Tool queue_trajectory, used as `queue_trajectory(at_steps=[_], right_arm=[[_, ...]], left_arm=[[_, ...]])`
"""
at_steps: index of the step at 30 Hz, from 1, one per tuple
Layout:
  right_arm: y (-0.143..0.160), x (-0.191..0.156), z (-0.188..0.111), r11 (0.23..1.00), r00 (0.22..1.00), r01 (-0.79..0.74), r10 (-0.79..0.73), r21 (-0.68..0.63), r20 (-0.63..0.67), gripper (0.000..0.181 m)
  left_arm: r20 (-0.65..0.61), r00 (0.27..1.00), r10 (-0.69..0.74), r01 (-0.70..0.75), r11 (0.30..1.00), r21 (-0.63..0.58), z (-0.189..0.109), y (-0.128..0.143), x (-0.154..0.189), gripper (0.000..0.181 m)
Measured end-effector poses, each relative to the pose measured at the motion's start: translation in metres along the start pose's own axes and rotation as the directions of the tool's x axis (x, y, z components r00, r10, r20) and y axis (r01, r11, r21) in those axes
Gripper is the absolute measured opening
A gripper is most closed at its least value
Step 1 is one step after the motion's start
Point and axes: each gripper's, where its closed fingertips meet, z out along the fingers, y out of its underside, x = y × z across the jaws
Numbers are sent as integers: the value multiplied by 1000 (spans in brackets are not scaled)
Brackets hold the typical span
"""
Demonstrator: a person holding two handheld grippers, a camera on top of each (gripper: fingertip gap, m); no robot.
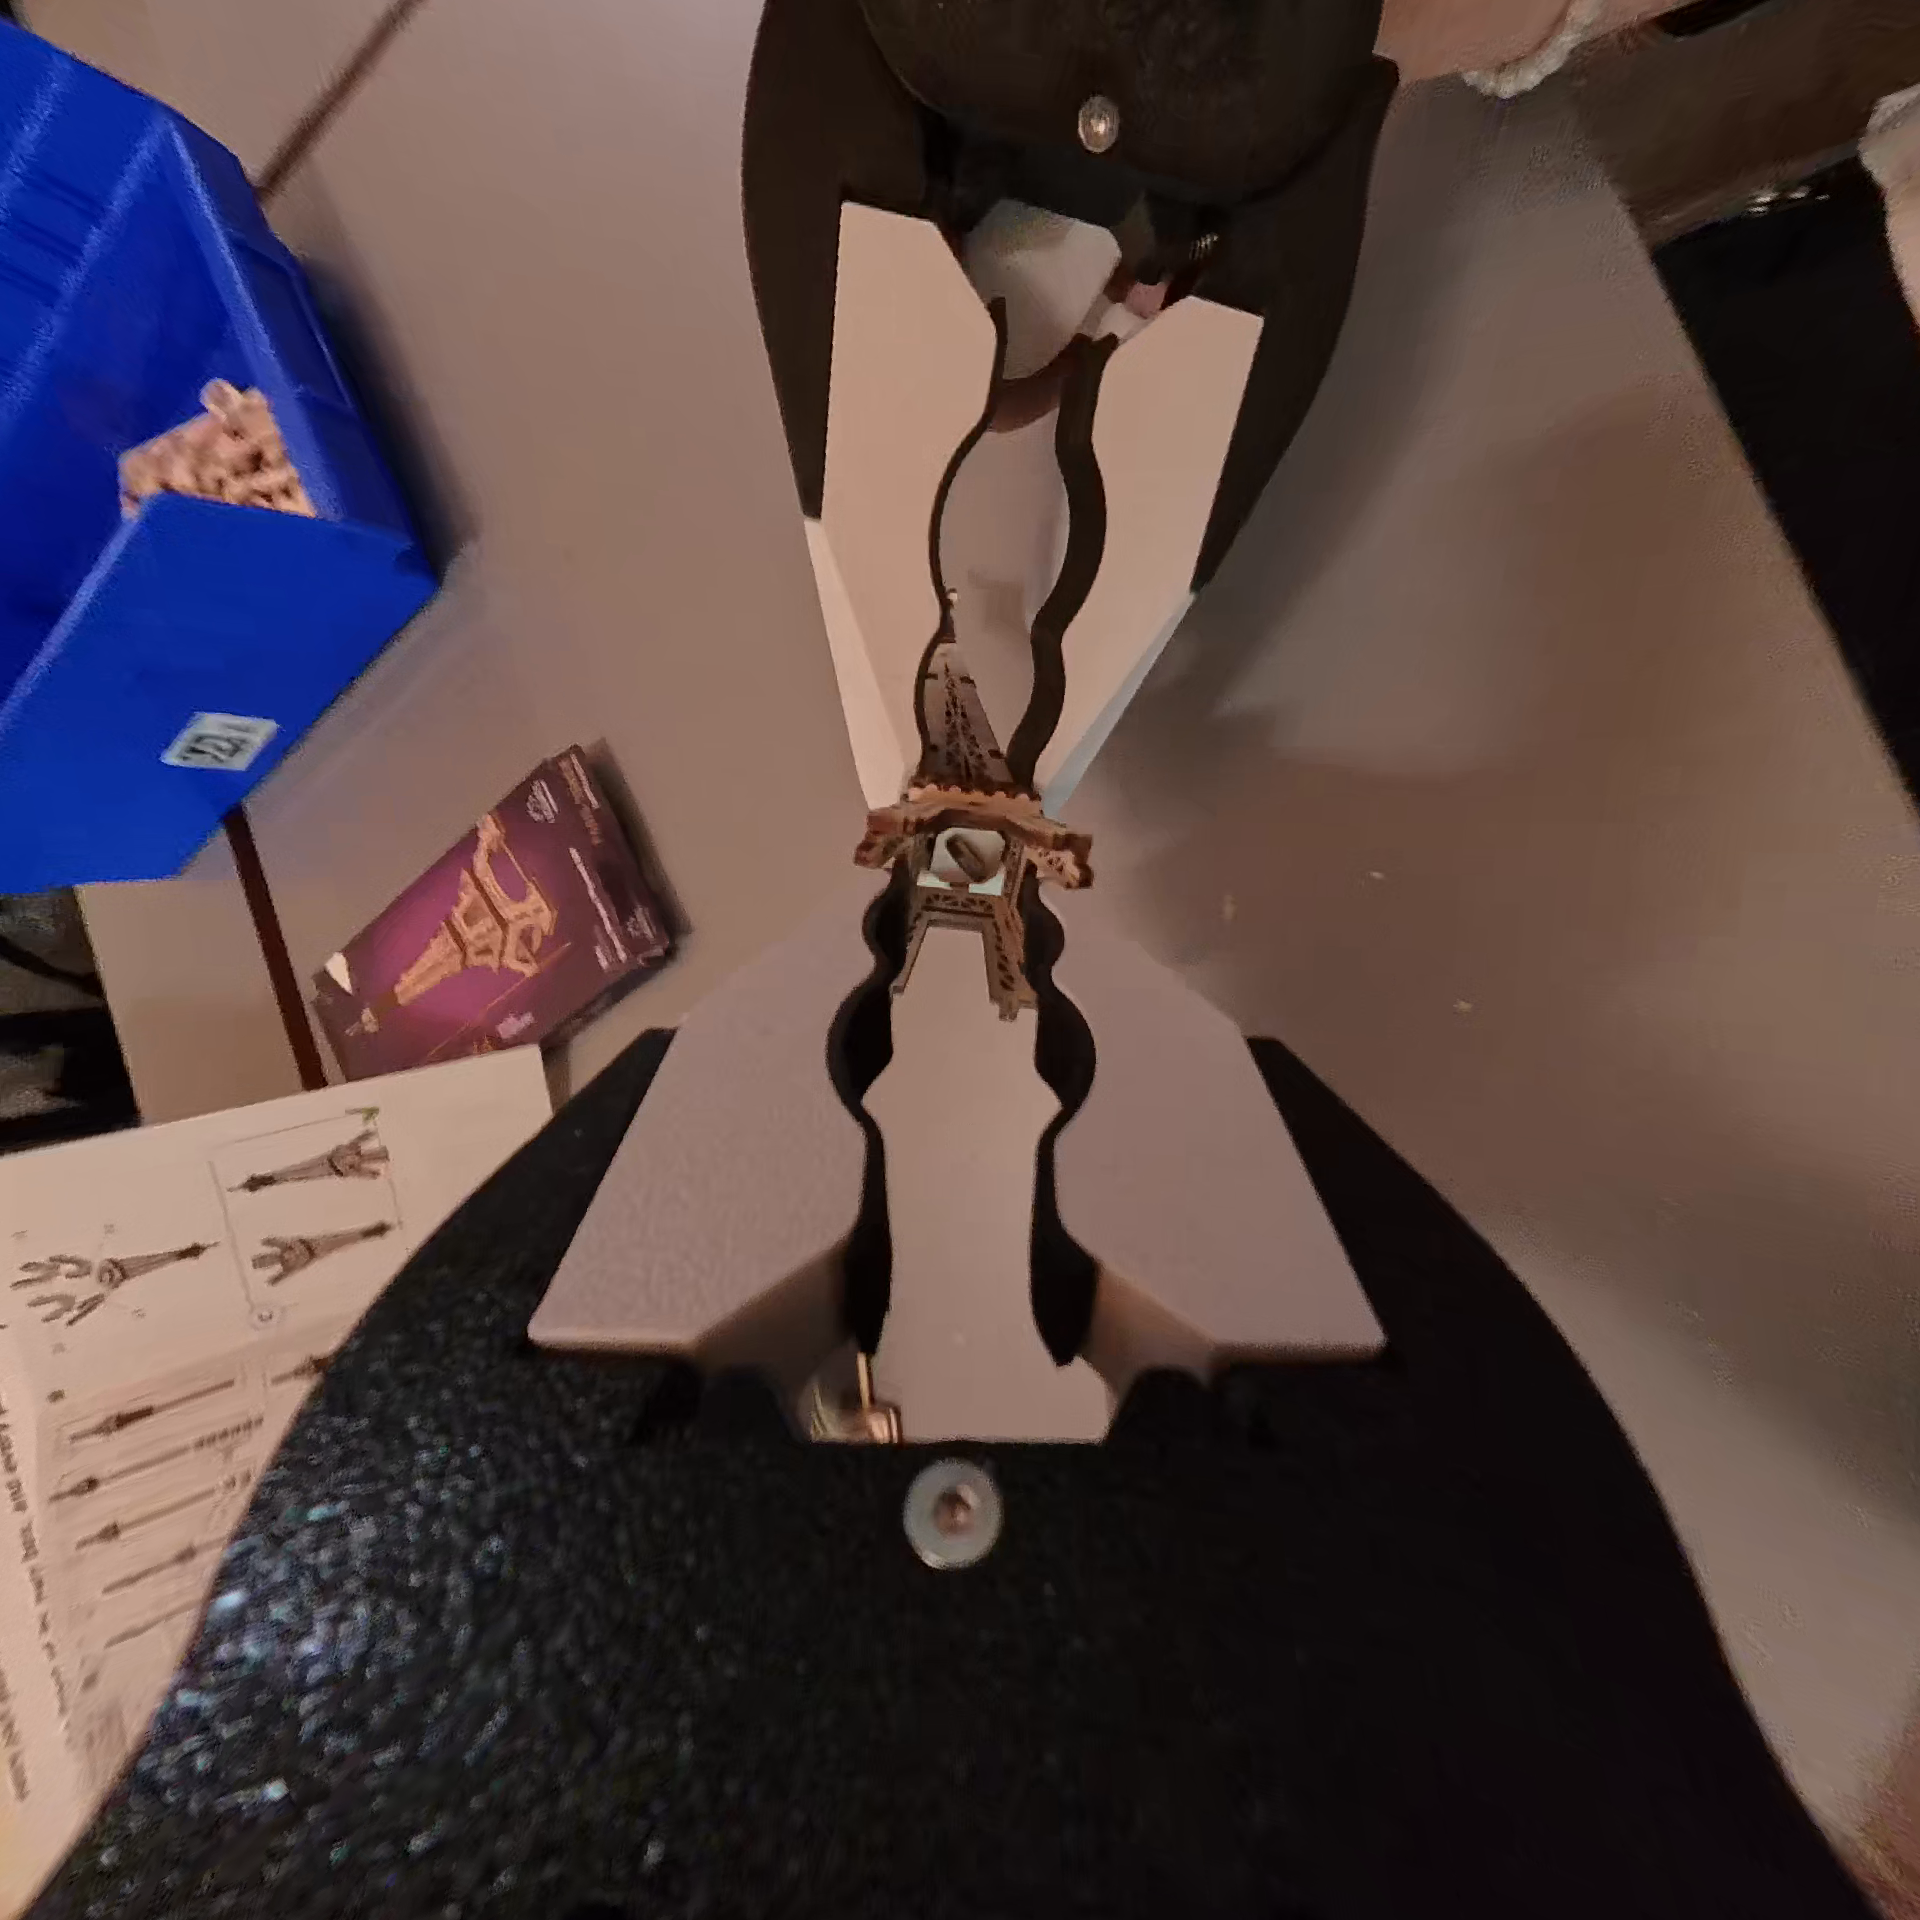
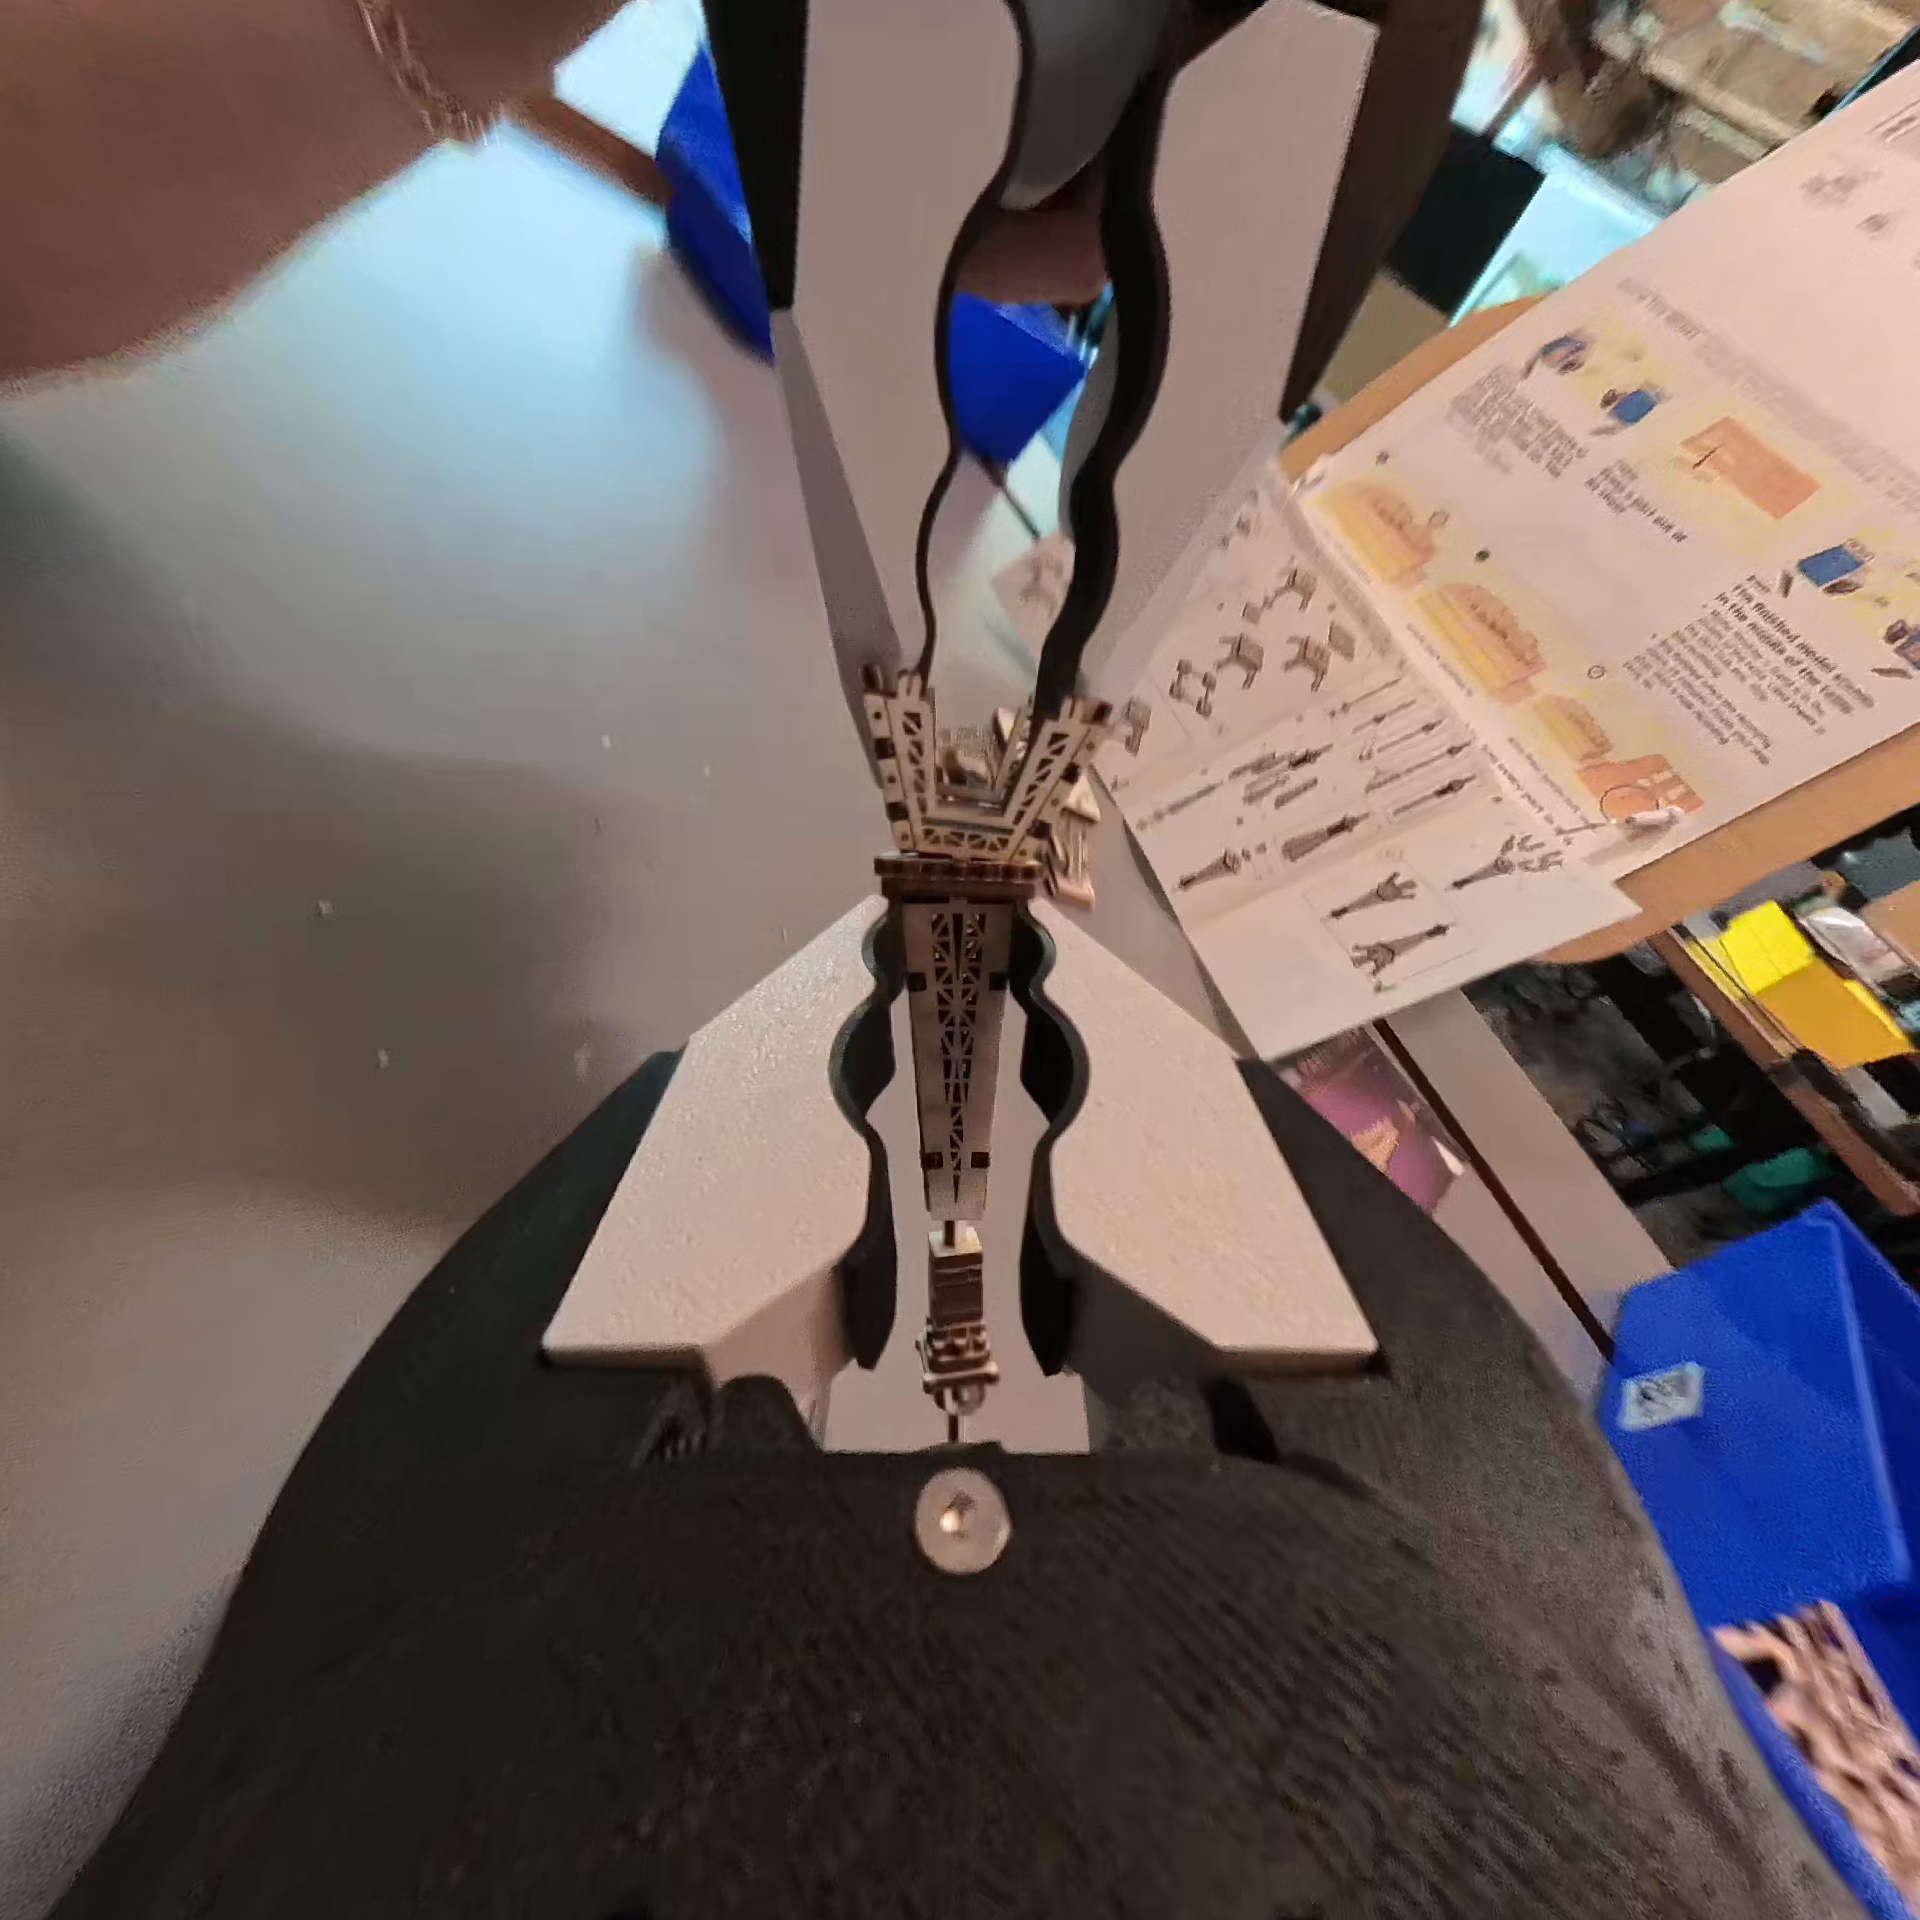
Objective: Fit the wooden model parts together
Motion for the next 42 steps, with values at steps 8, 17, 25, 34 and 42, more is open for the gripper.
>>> queue_trajectory(at_steps=[8, 17, 25, 34, 42], right_arm=[[27, -24, 32, 883, 906, 420, -421, -208, 42, 17], [47, -50, 53, 787, 805, 593, -589, -169, 77, 17], [52, -58, 59, 761, 777, 628, -626, -163, 70, 17], [52, -58, 61, 787, 801, 598, -595, -148, 70, 16], [53, -57, 61, 809, 824, 567, -562, -154, 78, 15]], left_arm=[[403, 911, 92, -185, 963, 198, 11, 47, 26, 18], [565, 818, 105, -262, 943, 204, 36, 73, 45, 18], [597, 774, 211, -380, 909, 171, 36, 79, 48, 18], [607, 755, 246, -416, 896, 155, 36, 79, 47, 17], [595, 762, 256, -435, 883, 176, 37, 77, 45, 17]])
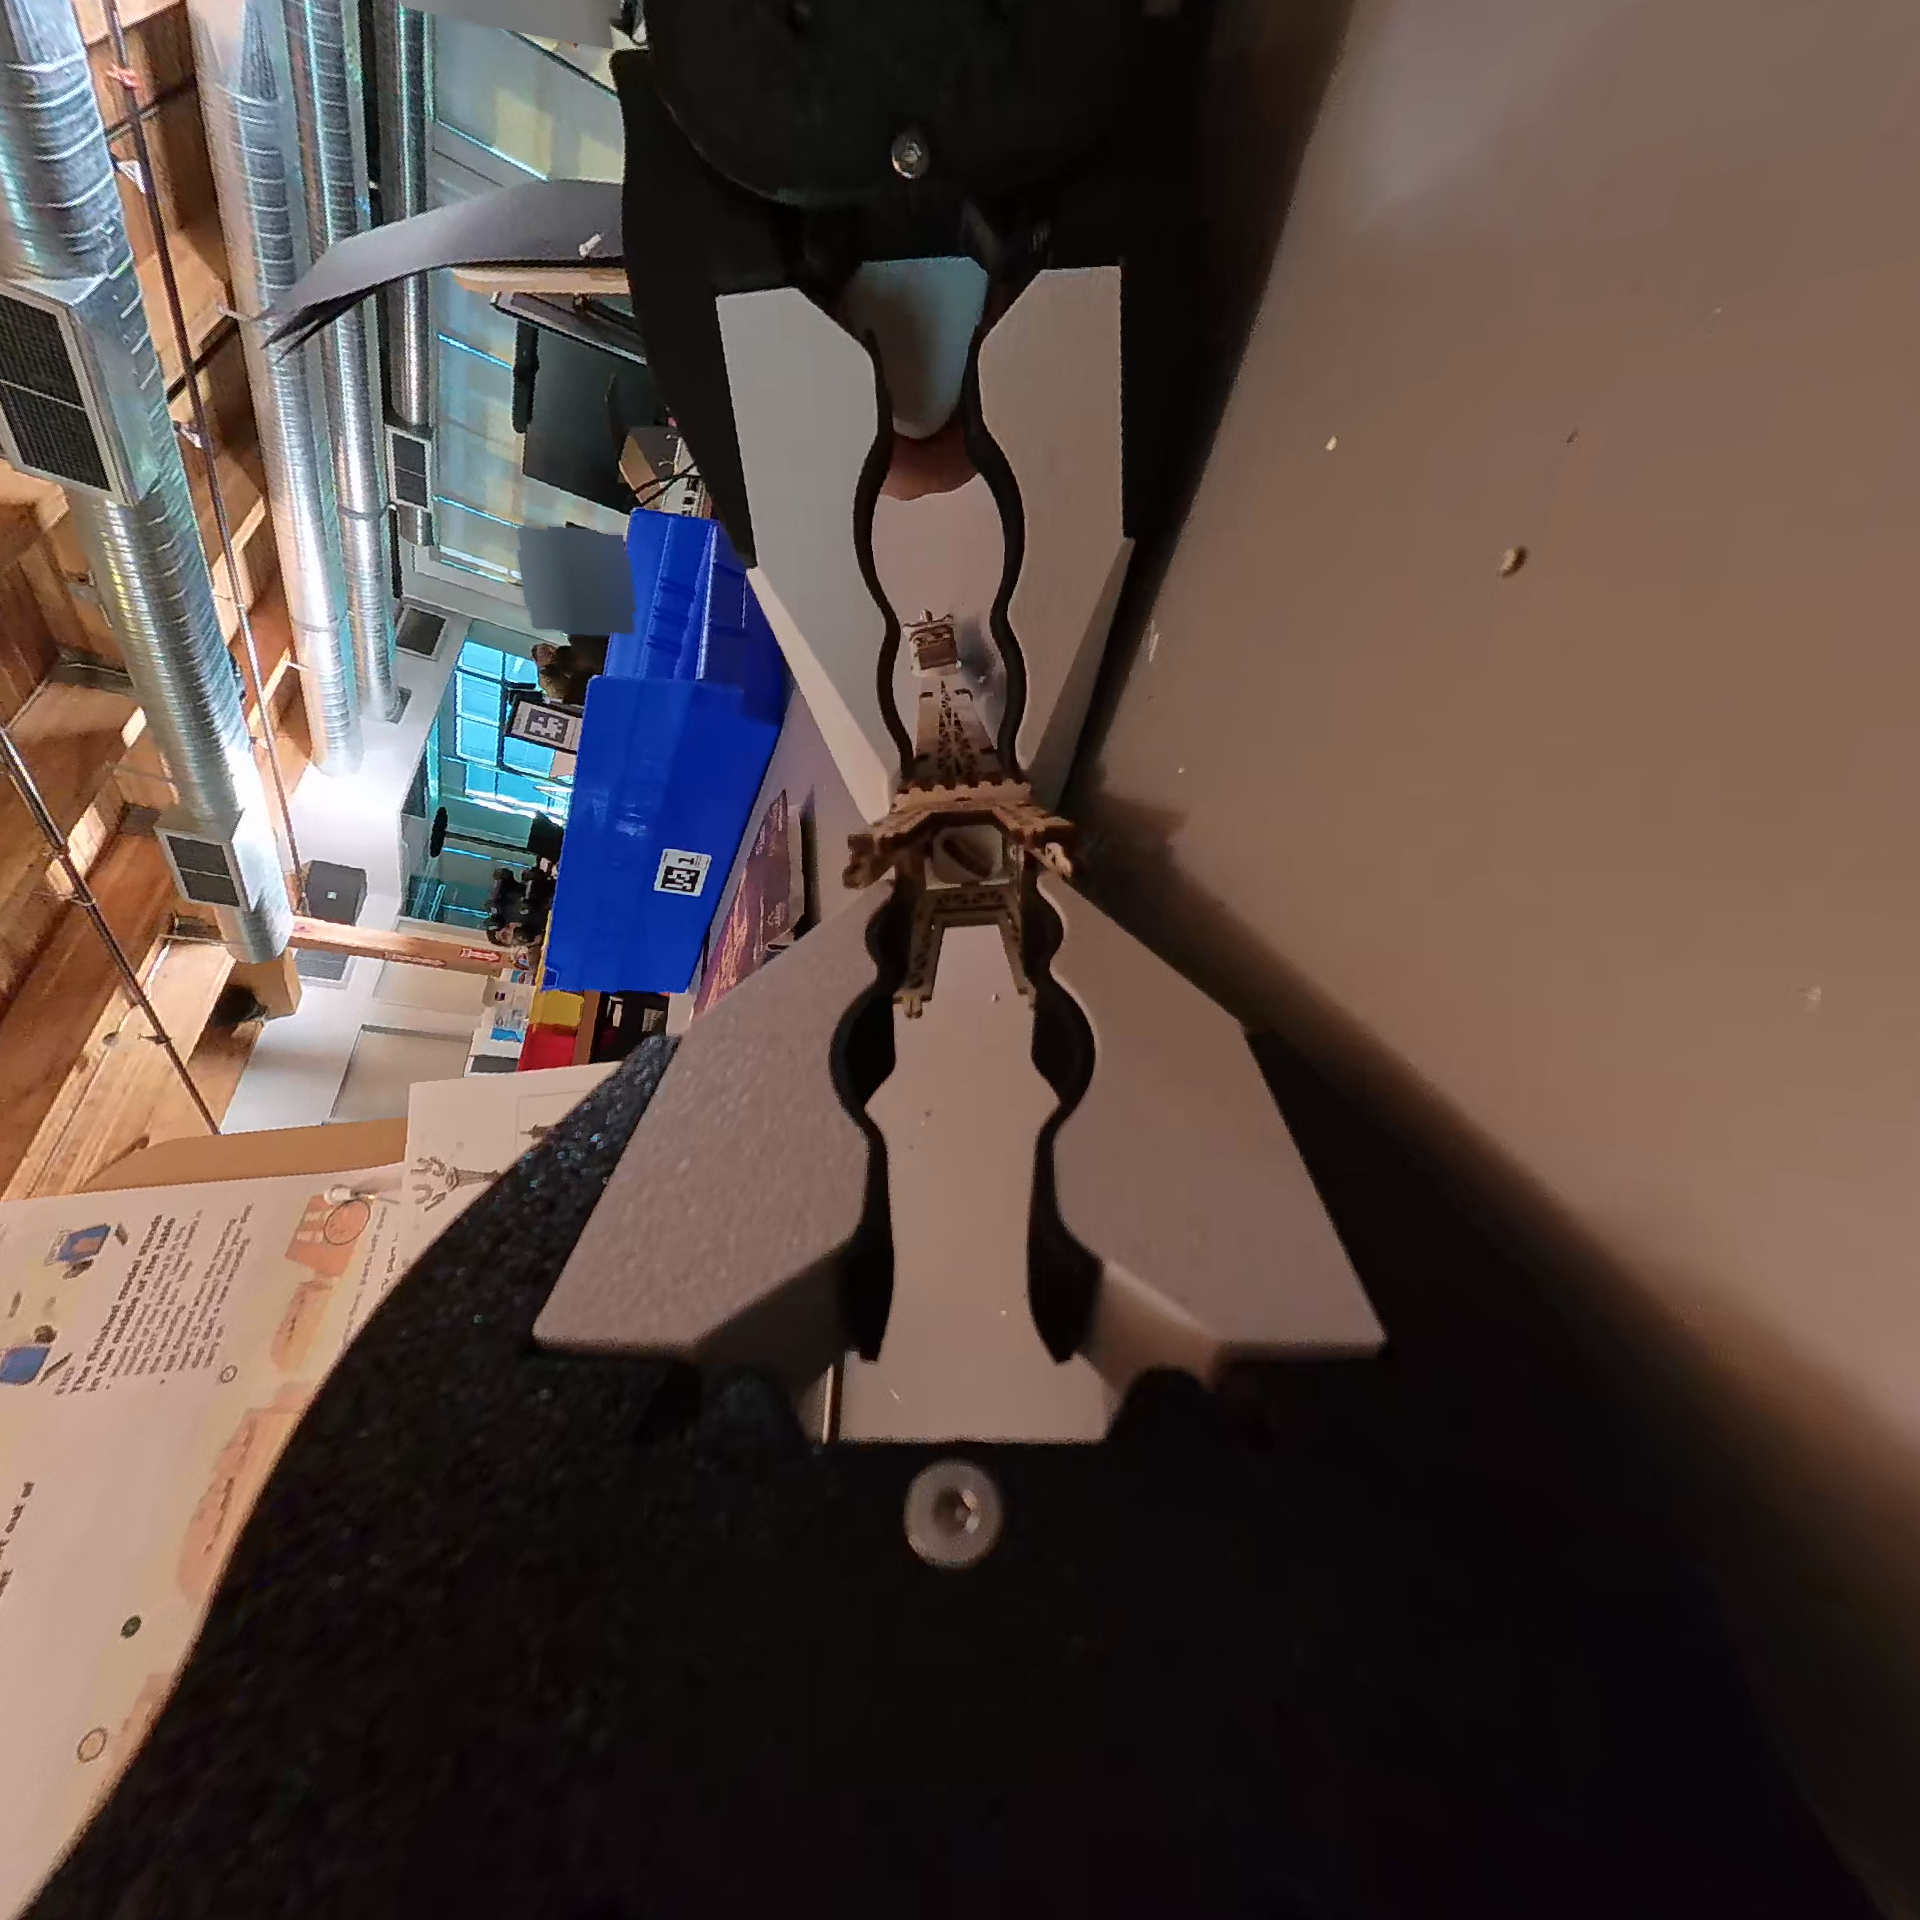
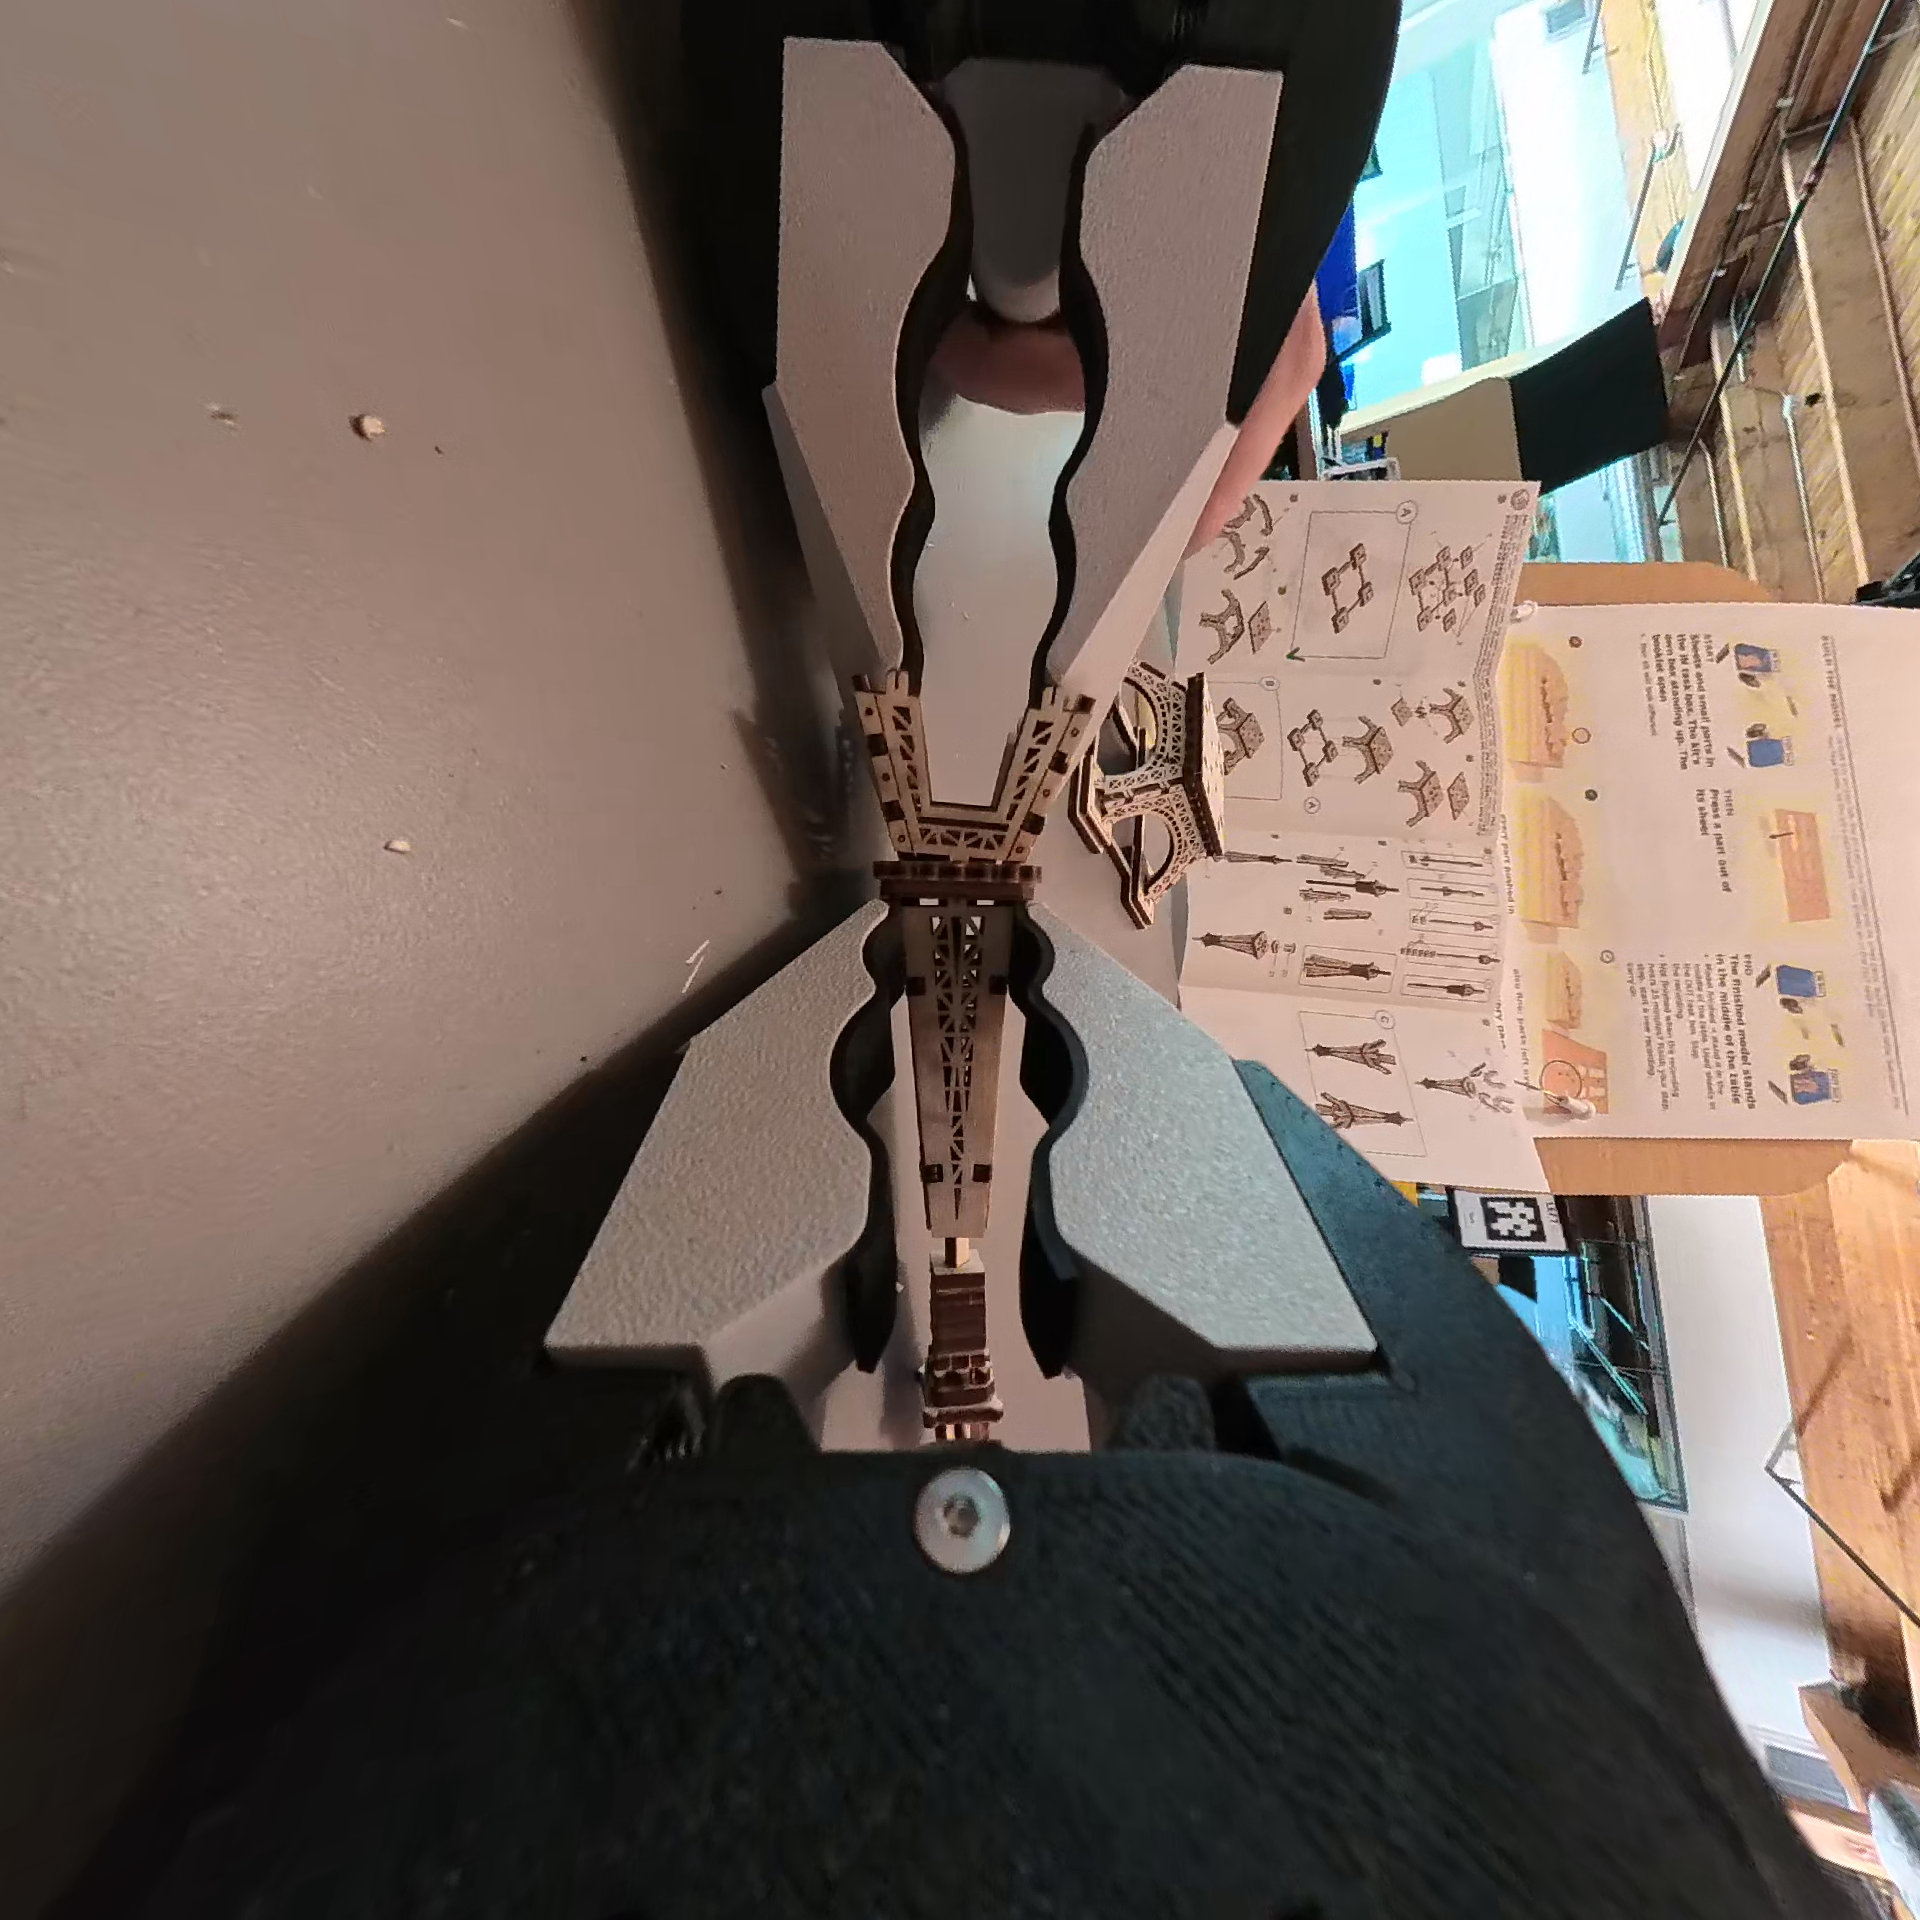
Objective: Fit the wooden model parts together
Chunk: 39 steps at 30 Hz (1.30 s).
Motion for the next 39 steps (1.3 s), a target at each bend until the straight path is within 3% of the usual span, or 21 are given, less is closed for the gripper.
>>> queue_trajectory(at_steps=[22, 27, 39], right_arm=[[9, 4, 2, 997, 998, -59, 59, -46, -2, 14], [10, 5, 2, 997, 998, -59, 59, -56, -8, 15], [13, 6, 3, 995, 997, -74, 73, -71, -12, 15]], left_arm=[[-95, 995, 14, -8, 998, 62, 6, 3, -5, 17], [-70, 995, 75, -73, 997, 28, 7, 3, -6, 17], [-65, 997, 40, -39, 999, 12, 11, 5, -7, 17]])
